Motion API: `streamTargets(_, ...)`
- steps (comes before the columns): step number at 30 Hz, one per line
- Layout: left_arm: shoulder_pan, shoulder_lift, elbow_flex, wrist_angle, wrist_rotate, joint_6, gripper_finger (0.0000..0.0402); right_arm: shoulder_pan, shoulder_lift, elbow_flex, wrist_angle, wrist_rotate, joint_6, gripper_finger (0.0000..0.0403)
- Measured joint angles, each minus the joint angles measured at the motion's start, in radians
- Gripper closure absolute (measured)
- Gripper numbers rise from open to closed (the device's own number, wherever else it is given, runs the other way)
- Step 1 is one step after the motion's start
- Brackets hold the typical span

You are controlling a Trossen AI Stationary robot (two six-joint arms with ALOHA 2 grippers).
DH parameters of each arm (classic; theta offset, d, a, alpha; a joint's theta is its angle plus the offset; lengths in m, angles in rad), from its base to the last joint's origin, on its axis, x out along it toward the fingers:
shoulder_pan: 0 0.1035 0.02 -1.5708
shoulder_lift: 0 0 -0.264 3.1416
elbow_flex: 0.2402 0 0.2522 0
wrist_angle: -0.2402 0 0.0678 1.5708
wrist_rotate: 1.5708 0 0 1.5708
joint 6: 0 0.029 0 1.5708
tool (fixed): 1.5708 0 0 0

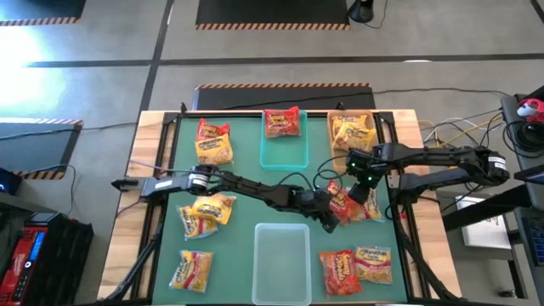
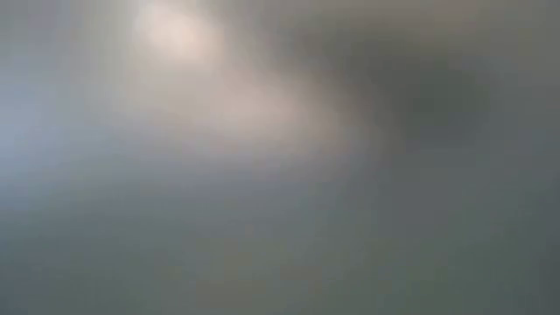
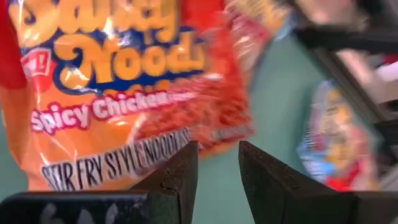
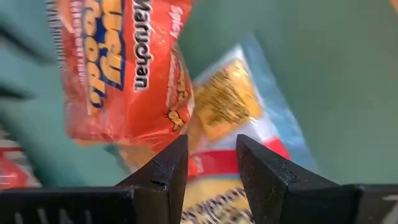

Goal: Sort Maruchan noodles
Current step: Put the red noodle pack into the green bin

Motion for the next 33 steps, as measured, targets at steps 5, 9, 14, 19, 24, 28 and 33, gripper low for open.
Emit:
streamTargets(5, 0.005, 0.023, 0.100, -0.277, -0.052, 0.039, 0.0303, 0.001, 0.001, -0.015, 0.108, -0.098, 0.014, 0.0280)
streamTargets(9, 0.004, 0.023, 0.109, -0.352, -0.095, 0.075, 0.0303, 0.001, 0.001, -0.016, 0.166, -0.151, 0.006, 0.0280)
streamTargets(14, 0.008, 0.023, 0.072, -0.339, -0.081, 0.069, 0.0303, 0.000, 0.001, -0.012, 0.253, -0.219, 0.006, 0.0273)
streamTargets(19, 0.008, 0.022, 0.036, -0.308, -0.077, 0.063, 0.0303, 0.000, 0.001, -0.015, 0.275, -0.221, 0.017, 0.0239)
streamTargets(24, 0.008, 0.022, 0.024, -0.301, -0.069, 0.062, 0.0303, 0.000, 0.001, -0.016, 0.304, -0.217, 0.071, 0.0195)
streamTargets(28, 0.010, 0.023, 0.023, -0.294, -0.066, 0.066, 0.0303, 0.000, 0.001, -0.016, 0.362, -0.206, 0.086, 0.0169)
streamTargets(33, 0.012, 0.023, 0.022, -0.294, -0.062, 0.076, 0.0303, 0.000, 0.028, -0.016, 0.381, -0.134, 0.087, 0.0149)
